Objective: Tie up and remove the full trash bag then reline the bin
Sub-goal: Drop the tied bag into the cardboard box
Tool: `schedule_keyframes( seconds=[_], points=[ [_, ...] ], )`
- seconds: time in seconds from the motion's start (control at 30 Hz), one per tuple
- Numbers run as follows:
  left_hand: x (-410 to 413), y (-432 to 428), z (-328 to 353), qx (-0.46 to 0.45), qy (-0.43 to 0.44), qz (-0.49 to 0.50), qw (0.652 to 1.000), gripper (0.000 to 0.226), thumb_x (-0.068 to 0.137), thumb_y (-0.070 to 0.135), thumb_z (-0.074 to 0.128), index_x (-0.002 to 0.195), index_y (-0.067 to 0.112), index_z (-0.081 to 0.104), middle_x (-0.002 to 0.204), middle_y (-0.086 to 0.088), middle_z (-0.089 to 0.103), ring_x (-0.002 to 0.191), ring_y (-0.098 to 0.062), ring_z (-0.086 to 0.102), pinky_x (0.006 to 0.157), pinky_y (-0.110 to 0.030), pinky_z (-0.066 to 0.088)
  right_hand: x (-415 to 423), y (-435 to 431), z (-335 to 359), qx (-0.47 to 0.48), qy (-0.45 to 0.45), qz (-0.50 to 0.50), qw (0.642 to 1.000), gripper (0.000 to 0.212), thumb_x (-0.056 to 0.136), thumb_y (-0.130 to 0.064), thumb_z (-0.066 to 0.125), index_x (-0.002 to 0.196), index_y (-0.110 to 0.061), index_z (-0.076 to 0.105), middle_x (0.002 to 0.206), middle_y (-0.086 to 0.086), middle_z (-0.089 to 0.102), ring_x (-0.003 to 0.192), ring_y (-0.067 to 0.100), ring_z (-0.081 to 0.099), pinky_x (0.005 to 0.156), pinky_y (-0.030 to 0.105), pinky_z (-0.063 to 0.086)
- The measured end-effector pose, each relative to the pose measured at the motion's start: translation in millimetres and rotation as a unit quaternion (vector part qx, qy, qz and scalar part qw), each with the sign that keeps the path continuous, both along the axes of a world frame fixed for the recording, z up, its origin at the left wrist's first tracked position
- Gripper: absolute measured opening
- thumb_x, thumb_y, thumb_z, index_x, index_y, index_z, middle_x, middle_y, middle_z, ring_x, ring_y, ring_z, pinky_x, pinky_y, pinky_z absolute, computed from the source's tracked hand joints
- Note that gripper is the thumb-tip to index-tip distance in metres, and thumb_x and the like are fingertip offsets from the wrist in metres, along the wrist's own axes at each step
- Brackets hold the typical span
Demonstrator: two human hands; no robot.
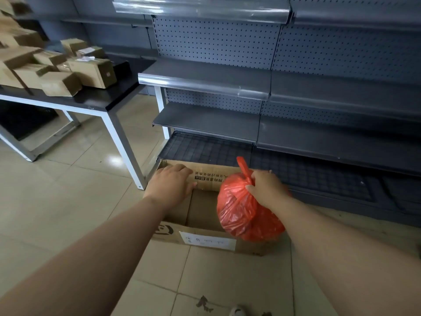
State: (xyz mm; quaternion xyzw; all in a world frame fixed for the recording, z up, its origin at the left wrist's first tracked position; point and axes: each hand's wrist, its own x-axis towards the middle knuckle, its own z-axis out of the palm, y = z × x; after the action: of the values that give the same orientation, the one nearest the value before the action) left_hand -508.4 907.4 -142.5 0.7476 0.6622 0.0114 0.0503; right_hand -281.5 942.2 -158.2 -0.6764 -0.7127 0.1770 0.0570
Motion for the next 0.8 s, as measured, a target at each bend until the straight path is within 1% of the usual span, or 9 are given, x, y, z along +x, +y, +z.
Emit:
schedule_keyframes(
  seconds=[0.17, 0.27, 0.3, 0.4, 0.5, 0.6, 0.67, 0.73, 0.8],
  points=[
    [5.2, 72.9, -24.0, -0.027, -0.004, 0.006, 1.0, 0.047, 0.094, 0.044, 0.041, 0.137, 0.025, 0.041, 0.143, 0.003, 0.045, 0.134, -0.019, 0.039, 0.114, -0.038, 0.025, 2.7, 70.4, -35.0, -0.049, 0.01, -0.009, 0.999, 0.02, 0.092, -0.022, 0.056, 0.107, -0.01, 0.061, 0.104, 0.005, 0.064, 0.092, 0.02, 0.061, 0.072, 0.024, 0.04],
    [6.2, 106.7, -41.1, -0.037, -0.005, 0.003, 0.999, 0.046, 0.095, 0.043, 0.041, 0.138, 0.026, 0.039, 0.145, 0.003, 0.043, 0.135, -0.018, 0.038, 0.114, -0.037, 0.025, 2.2, 103.0, -59.9, -0.066, 0.003, -0.02, 0.998, 0.018, 0.093, -0.021, 0.054, 0.107, -0.01, 0.061, 0.096, 0.003, 0.062, 0.079, 0.016, 0.057, 0.065, 0.022, 0.04],
    [6.0, 116.1, -47.4, -0.039, -0.006, 0.005, 0.999, 0.046, 0.095, 0.043, 0.04, 0.138, 0.026, 0.04, 0.144, 0.003, 0.043, 0.135, -0.017, 0.038, 0.114, -0.037, 0.025, 1.7, 111.6, -67.4, -0.075, -0.004, -0.018, 0.997, 0.019, 0.094, -0.021, 0.054, 0.108, -0.01, 0.06, 0.096, 0.003, 0.062, 0.08, 0.016, 0.057, 0.065, 0.022, 0.04],
    [3.7, 141.5, -70.3, -0.045, -0.004, 0.011, 0.999, 0.046, 0.095, 0.043, 0.04, 0.137, 0.026, 0.04, 0.144, 0.004, 0.044, 0.135, -0.017, 0.038, 0.114, -0.036, 0.025, 0.0, 134.2, -92.1, -0.088, -0.034, -0.007, 0.996, 0.022, 0.095, -0.019, 0.052, 0.114, -0.009, 0.057, 0.108, 0.006, 0.063, 0.093, 0.021, 0.061, 0.07, 0.023, 0.039],
    [-1.0, 162.6, -100.5, -0.052, 0.0, 0.01, 0.999, 0.046, 0.095, 0.043, 0.04, 0.137, 0.027, 0.04, 0.144, 0.004, 0.043, 0.135, -0.017, 0.038, 0.115, -0.037, 0.025, -2.9, 154.3, -126.2, -0.095, -0.022, -0.026, 0.995, 0.022, 0.096, -0.019, 0.05, 0.115, -0.01, 0.056, 0.103, 0.005, 0.063, 0.077, 0.014, 0.055, 0.065, 0.021, 0.04],
    [-6.1, 181.5, -135.7, -0.054, -0.001, 0.009, 0.998, 0.045, 0.095, 0.043, 0.04, 0.137, 0.027, 0.04, 0.144, 0.004, 0.044, 0.135, -0.017, 0.038, 0.114, -0.037, 0.026, -5.3, 170.0, -168.4, -0.1, -0.009, -0.038, 0.994, 0.023, 0.095, -0.019, 0.051, 0.117, -0.011, 0.055, 0.101, 0.003, 0.062, 0.073, 0.011, 0.053, 0.058, 0.018, 0.036],
    [-8.6, 191.4, -159.4, -0.055, -0.003, 0.01, 0.998, 0.045, 0.095, 0.043, 0.04, 0.138, 0.028, 0.039, 0.144, 0.004, 0.043, 0.135, -0.017, 0.037, 0.114, -0.036, 0.024, -7.2, 179.0, -197.3, -0.104, -0.008, -0.039, 0.994, 0.023, 0.095, -0.019, 0.051, 0.116, -0.011, 0.057, 0.101, 0.003, 0.063, 0.075, 0.011, 0.053, 0.06, 0.019, 0.036],
    [-10.8, 200.2, -181.4, -0.056, 0.0, 0.005, 0.998, 0.046, 0.095, 0.043, 0.04, 0.139, 0.028, 0.038, 0.145, 0.004, 0.042, 0.136, -0.017, 0.036, 0.115, -0.036, 0.023, -10.0, 186.5, -221.1, -0.109, -0.012, -0.04, 0.993, 0.022, 0.095, -0.019, 0.051, 0.114, -0.011, 0.059, 0.102, 0.004, 0.063, 0.08, 0.013, 0.058, 0.067, 0.02, 0.041],
    [-13.1, 207.3, -199.5, -0.056, 0.0, 0.002, 0.998, 0.046, 0.095, 0.041, 0.04, 0.139, 0.028, 0.038, 0.145, 0.003, 0.042, 0.136, -0.017, 0.036, 0.115, -0.036, 0.023, -13.1, 192.2, -236.5, -0.108, -0.018, -0.04, 0.993, 0.024, 0.095, -0.016, 0.051, 0.116, -0.009, 0.059, 0.109, 0.007, 0.064, 0.095, 0.019, 0.062, 0.078, 0.026, 0.047]
  ],
)
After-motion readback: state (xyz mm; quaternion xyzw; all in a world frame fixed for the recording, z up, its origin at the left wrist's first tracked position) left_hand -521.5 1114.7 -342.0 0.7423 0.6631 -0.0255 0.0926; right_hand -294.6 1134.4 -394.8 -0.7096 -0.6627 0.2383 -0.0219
